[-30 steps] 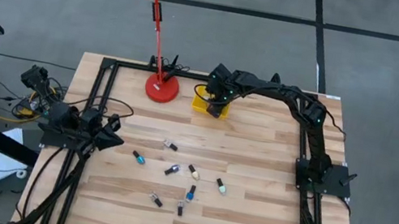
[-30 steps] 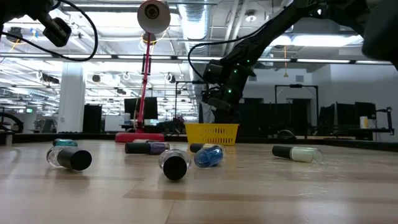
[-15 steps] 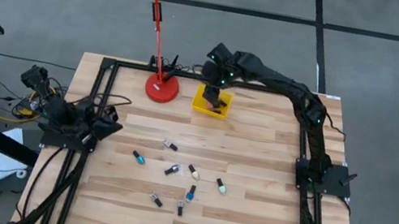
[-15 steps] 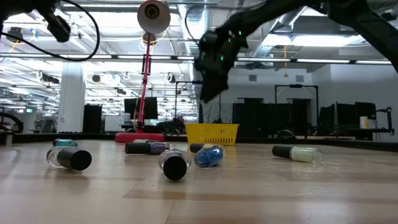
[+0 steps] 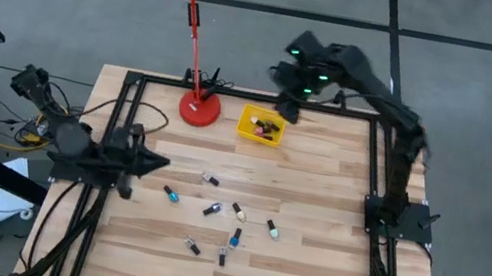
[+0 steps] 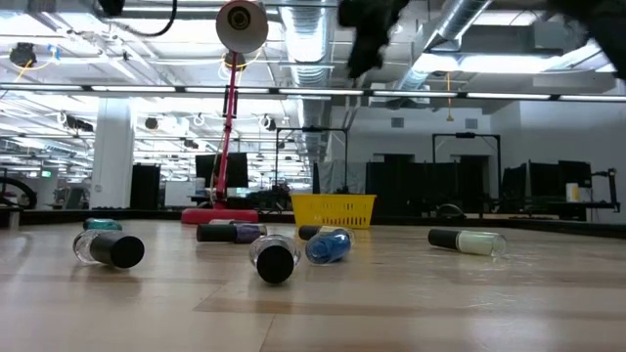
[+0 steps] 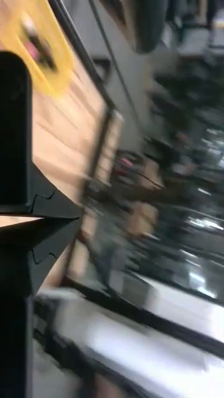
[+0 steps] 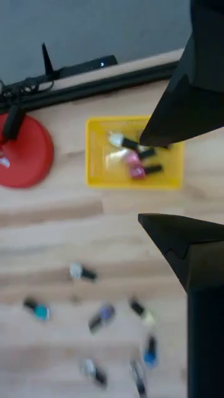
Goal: Pick & Place Nail Polish
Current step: Put the blue nail polish bottle into the yellow bin
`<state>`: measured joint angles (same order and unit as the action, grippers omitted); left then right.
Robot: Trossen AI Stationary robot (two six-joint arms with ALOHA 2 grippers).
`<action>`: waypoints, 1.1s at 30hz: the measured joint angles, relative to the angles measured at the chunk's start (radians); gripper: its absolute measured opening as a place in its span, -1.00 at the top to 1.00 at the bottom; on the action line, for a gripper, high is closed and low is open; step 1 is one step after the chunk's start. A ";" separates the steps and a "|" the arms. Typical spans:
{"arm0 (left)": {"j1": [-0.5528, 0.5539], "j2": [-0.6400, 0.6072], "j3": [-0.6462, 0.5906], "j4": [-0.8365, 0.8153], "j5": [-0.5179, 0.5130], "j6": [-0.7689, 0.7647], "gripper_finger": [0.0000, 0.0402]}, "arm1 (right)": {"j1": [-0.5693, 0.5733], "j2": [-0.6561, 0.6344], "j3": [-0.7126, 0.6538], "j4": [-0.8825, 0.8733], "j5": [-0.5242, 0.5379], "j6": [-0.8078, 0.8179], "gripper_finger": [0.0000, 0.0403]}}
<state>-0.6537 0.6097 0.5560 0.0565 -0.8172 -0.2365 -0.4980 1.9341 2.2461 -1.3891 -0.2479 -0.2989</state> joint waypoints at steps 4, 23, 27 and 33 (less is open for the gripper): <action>0.011 0.146 0.158 -0.322 -0.048 -0.091 0.98 | 0.000 -0.174 -0.065 -0.022 -0.017 0.010 0.13; 0.375 0.378 0.201 -0.753 0.528 0.140 0.03 | 0.108 -0.838 -0.395 0.068 0.097 0.340 0.13; 0.457 0.447 0.200 -0.758 0.618 0.205 -0.09 | 0.129 -0.929 -0.530 0.113 0.119 0.403 0.13; 0.515 0.528 0.199 -0.778 0.726 0.277 -0.11 | 0.155 -1.023 -0.721 0.207 0.119 0.489 0.13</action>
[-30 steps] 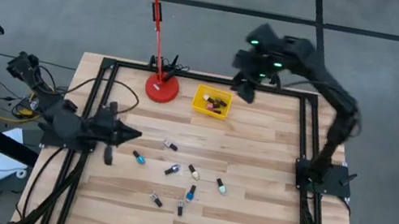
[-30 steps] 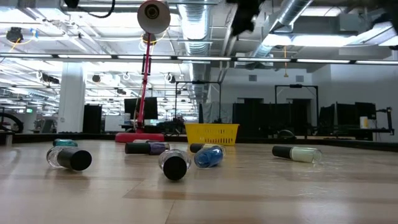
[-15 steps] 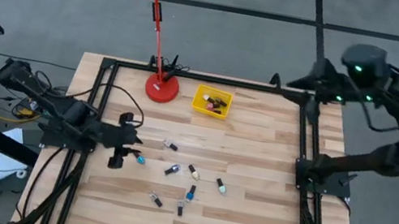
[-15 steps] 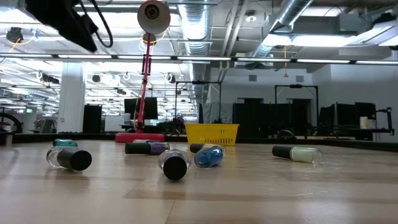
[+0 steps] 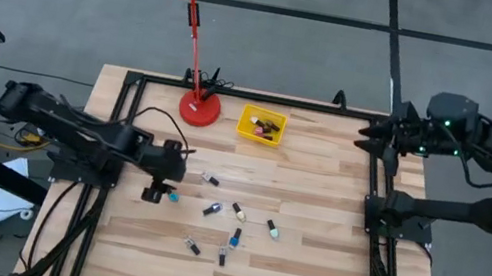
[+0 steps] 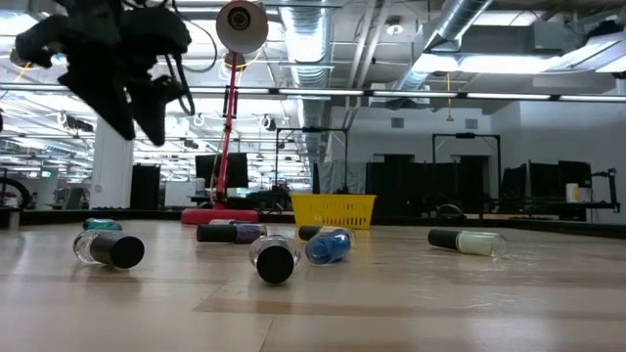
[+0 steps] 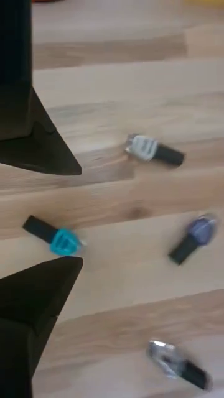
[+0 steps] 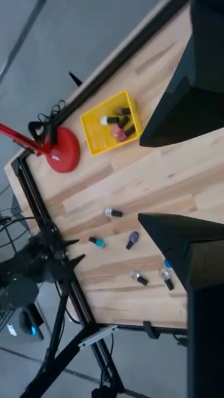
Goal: Pick & Place Nail Polish
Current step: Put the blue nail polish bottle into the yellow bin
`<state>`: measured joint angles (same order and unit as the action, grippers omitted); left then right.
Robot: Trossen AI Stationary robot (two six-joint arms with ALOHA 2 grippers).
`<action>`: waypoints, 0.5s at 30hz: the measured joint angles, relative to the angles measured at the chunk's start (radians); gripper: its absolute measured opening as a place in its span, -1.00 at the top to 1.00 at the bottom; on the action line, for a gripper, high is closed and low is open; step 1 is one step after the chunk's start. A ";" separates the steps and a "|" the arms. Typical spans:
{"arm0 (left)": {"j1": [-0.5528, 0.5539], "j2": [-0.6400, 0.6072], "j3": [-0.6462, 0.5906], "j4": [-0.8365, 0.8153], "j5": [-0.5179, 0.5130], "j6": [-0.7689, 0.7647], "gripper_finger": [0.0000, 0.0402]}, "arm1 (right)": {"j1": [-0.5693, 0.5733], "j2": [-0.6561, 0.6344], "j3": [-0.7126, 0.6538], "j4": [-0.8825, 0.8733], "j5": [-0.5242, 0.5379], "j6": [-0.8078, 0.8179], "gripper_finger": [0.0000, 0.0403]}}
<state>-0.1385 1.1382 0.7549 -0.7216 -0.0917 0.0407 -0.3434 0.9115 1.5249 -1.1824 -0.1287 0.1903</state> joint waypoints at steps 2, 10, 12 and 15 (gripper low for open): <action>0.007 0.008 -0.024 0.020 0.023 0.013 -0.10 | 0.008 -0.023 -0.045 0.040 0.001 0.014 0.13; 0.006 -0.016 -0.201 0.183 0.024 -0.014 -0.11 | 0.029 -0.056 -0.100 0.106 0.000 0.047 0.13; 0.009 -0.016 -0.227 0.184 0.010 0.004 -0.11 | 0.029 -0.056 -0.100 0.132 0.000 0.047 0.13; 0.011 -0.018 -0.253 0.218 0.053 0.013 -0.11 | 0.029 -0.056 -0.100 0.149 0.000 0.047 0.13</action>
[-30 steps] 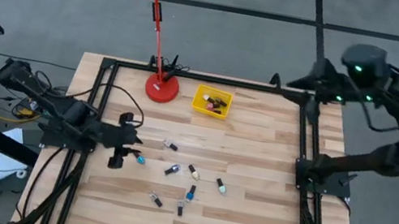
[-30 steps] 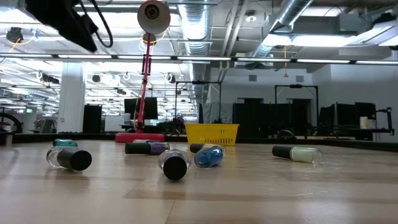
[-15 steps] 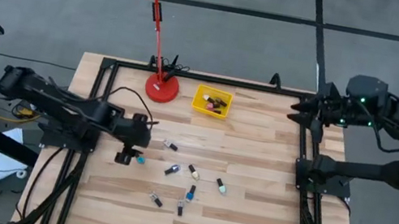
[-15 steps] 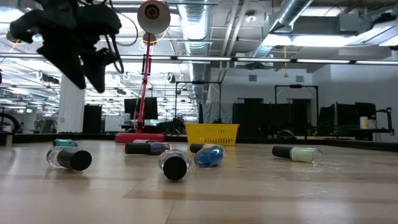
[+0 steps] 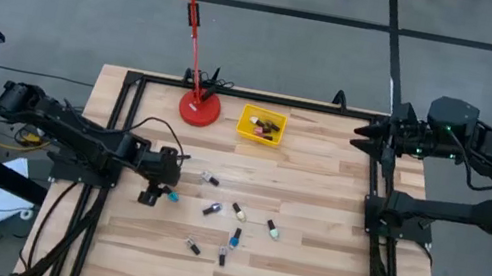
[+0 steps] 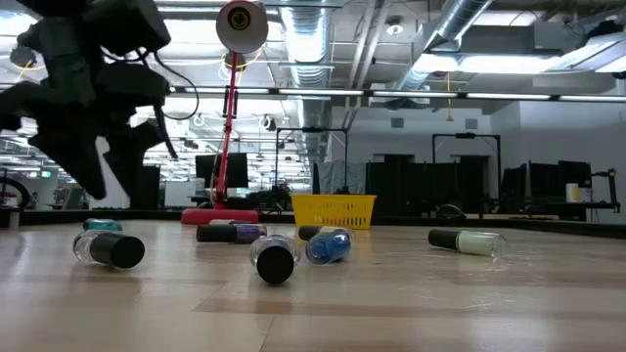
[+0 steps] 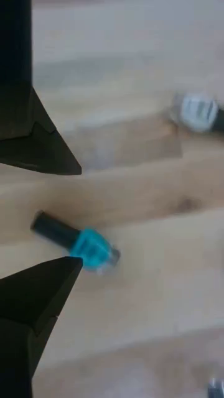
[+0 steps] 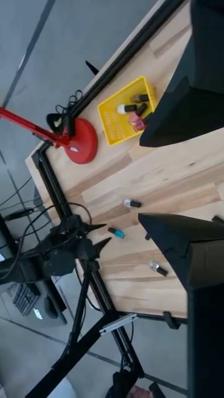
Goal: Pick & Place Nail Polish
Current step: Put the blue nail polish bottle into the yellow bin
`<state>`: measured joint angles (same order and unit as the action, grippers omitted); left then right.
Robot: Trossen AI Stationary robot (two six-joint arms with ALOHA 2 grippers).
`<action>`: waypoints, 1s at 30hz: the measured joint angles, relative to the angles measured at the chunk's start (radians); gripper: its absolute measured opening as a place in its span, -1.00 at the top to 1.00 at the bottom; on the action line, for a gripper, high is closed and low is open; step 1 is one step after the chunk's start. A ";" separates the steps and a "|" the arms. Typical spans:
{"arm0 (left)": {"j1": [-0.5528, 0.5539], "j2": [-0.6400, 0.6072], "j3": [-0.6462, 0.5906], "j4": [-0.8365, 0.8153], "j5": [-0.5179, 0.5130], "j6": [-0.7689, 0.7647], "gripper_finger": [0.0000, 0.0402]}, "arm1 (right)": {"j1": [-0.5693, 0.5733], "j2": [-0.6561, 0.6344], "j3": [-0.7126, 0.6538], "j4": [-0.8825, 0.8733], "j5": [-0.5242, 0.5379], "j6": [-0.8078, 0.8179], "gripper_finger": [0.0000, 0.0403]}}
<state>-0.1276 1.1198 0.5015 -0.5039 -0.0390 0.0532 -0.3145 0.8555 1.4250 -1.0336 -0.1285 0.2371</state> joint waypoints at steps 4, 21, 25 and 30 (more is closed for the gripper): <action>-0.002 0.002 -0.044 0.039 0.036 0.019 -0.11 | 0.000 0.001 0.000 0.002 0.000 0.000 0.13; 0.015 0.006 -0.120 0.154 0.032 0.064 -0.05 | -0.001 0.001 0.000 0.000 0.000 0.000 0.13; 0.018 0.051 -0.123 0.169 0.046 0.071 0.05 | -0.001 0.001 0.000 0.000 -0.001 0.000 0.13; 0.018 0.127 -0.106 0.177 0.067 0.079 0.15 | -0.001 0.001 0.000 -0.001 -0.001 0.000 0.13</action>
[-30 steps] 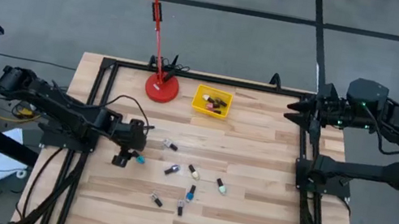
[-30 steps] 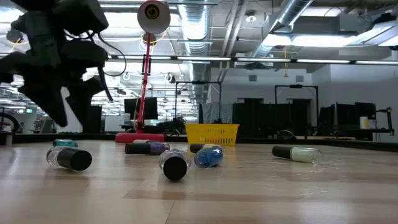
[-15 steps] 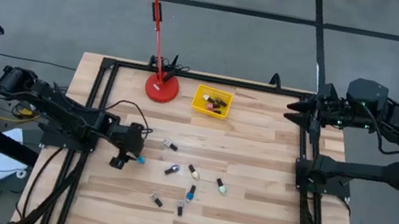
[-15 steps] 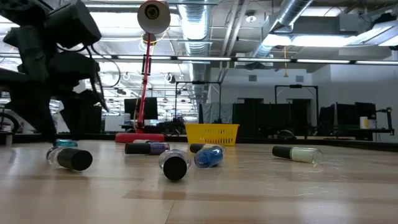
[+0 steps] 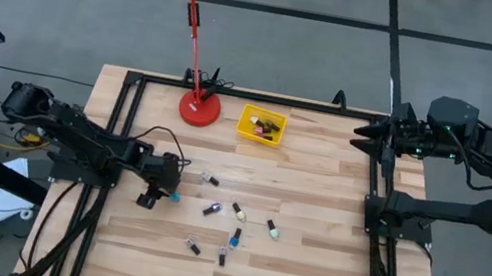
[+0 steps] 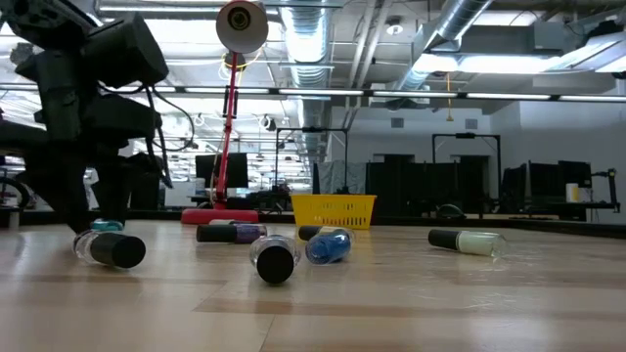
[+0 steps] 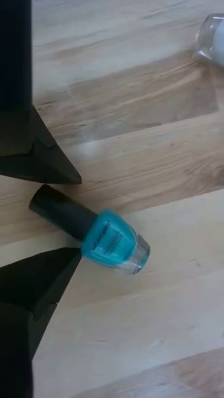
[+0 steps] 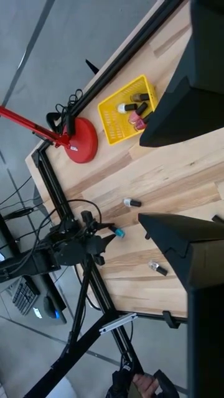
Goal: Pick & Place Nail Polish
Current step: Put the blue nail polish bottle into the yellow bin
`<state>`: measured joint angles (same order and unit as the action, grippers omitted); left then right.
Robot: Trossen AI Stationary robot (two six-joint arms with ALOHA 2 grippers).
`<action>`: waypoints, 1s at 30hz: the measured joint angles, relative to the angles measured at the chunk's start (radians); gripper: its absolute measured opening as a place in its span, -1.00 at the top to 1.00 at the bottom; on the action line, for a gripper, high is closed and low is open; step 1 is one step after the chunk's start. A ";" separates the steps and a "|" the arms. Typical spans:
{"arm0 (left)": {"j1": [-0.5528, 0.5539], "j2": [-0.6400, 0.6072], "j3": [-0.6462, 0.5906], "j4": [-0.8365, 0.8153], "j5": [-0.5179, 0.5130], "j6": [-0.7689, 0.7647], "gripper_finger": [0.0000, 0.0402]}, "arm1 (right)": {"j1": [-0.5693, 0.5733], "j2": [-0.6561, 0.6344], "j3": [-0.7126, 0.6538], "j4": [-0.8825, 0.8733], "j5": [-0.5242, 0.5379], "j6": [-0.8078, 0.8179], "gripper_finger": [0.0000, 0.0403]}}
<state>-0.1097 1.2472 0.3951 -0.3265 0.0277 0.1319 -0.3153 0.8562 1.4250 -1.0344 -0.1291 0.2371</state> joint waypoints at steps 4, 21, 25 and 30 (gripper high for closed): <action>0.000 0.014 0.001 0.007 -0.001 -0.001 0.25 | 0.000 0.000 0.000 0.000 0.000 0.000 0.13; 0.000 0.002 -0.003 0.027 -0.006 -0.063 0.74 | 0.000 0.053 0.000 0.000 0.000 0.000 0.13; -0.001 0.004 0.007 0.036 -0.031 -0.111 0.74 | 0.000 0.118 0.000 0.029 0.000 0.000 0.13; 0.000 0.005 0.061 0.085 -0.104 -0.115 0.74 | 0.000 0.205 0.000 0.138 0.004 0.022 0.13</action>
<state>-0.1097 1.2522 0.4565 -0.2420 -0.0765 0.0174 -0.3153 1.0613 1.4254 -0.8965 -0.1256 0.2596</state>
